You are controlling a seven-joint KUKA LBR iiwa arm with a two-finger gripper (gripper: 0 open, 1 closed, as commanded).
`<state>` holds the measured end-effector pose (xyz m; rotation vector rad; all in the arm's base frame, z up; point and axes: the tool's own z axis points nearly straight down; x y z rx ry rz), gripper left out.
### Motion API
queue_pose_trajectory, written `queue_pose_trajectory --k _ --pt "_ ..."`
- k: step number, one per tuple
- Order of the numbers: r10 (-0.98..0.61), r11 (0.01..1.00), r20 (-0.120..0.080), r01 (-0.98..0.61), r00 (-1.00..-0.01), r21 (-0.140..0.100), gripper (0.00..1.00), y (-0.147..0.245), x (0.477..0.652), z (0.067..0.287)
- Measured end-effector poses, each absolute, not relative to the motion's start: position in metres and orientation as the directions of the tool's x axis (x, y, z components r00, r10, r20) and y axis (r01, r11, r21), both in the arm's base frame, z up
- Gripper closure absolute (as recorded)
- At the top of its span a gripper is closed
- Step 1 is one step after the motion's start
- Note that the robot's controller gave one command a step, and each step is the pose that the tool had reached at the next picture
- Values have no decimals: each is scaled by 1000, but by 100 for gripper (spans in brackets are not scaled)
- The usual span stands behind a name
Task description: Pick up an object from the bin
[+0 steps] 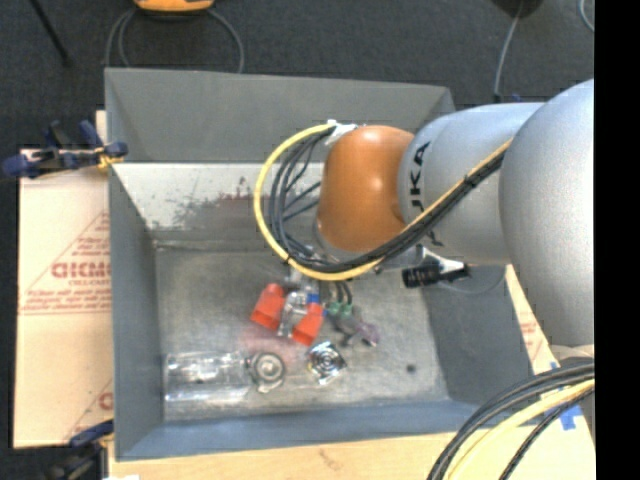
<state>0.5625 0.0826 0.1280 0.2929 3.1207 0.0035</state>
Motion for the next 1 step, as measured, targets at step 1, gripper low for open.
queue_pose_trajectory --k 1 --pt "183 983 -11 183 -983 4 100 89 568 229"
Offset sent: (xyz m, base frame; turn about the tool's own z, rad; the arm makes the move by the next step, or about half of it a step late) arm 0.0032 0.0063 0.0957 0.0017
